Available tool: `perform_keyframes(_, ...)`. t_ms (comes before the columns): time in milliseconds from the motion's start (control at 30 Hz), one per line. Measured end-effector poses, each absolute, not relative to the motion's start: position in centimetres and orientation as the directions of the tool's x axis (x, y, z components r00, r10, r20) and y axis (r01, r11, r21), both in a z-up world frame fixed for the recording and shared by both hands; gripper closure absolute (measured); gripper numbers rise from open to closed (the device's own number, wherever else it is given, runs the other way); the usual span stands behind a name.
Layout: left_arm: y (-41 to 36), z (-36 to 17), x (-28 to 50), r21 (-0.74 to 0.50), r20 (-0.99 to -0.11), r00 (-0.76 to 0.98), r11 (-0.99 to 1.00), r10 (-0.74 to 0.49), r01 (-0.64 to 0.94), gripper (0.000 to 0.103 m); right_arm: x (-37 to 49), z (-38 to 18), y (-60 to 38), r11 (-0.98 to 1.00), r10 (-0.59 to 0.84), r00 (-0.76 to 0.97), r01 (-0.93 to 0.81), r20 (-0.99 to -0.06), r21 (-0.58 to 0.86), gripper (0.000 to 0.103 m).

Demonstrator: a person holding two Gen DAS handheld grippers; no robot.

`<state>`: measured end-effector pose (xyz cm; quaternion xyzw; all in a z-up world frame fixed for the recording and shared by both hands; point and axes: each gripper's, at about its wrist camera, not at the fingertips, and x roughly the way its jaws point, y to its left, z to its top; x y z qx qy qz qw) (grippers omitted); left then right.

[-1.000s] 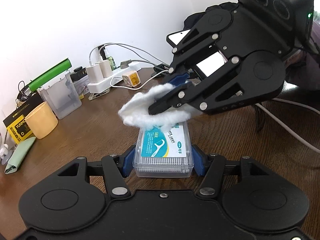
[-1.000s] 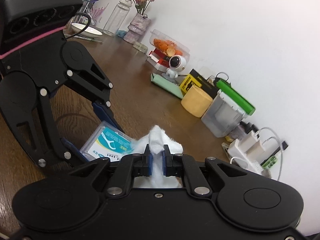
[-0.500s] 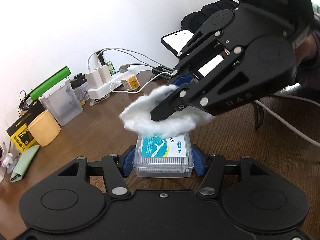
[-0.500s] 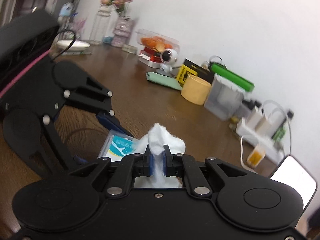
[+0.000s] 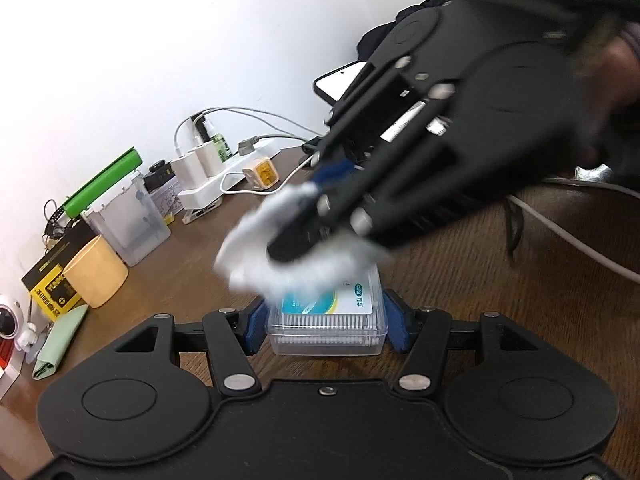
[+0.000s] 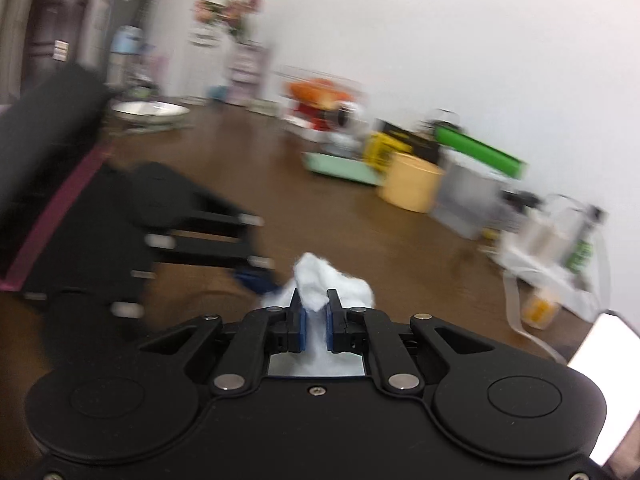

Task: Clean container
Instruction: 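Press the cotton down onto the box lid and rub with the right gripper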

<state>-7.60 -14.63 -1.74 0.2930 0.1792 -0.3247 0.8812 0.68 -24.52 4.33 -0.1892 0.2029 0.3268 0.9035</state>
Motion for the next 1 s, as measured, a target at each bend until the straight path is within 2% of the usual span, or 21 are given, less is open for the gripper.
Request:
perform_keyframes(200, -14.5, -1.7, -7.5, 0.381, -0.513, 0.712, 0.616, -0.479, 0.689, 0.046, 0.1, 4.1, -26.5, 0.728, 0.468, 0.696, -0.653, -0.544, -0.209, 0.094)
perform_keyframes(300, -14.6, -1.7, -7.7, 0.382, -0.513, 0.713, 0.616, -0.479, 0.689, 0.046, -0.8, 4.2, -26.0, 0.695, 0.519, 0.642, -0.701, -0.564, -0.159, 0.094)
perform_keyframes(467, -14.8, -1.7, -7.7, 0.372, -0.517, 0.715, 0.629, -0.470, 0.682, 0.046, -0.4, 4.5, -23.8, 0.672, 0.582, 0.612, -0.733, -0.535, -0.108, 0.094)
perform_keyframes(633, -14.8, -1.7, -7.9, 0.373, -0.517, 0.712, 0.624, -0.475, 0.687, 0.046, 0.8, 4.3, -24.1, 0.735, 0.485, 0.705, -0.649, -0.518, -0.195, 0.094)
perform_keyframes(833, -14.9, -1.7, -8.2, 0.383, -0.513, 0.713, 0.616, -0.479, 0.689, 0.046, 0.1, 4.1, -25.8, 0.761, 0.433, 0.714, -0.617, -0.550, -0.201, 0.094)
perform_keyframes(1000, -15.0, -1.7, -8.4, 0.380, -0.514, 0.712, 0.617, -0.478, 0.689, 0.046, -1.0, 4.4, -24.6, 0.707, 0.558, 0.613, -0.704, -0.559, -0.066, 0.094)
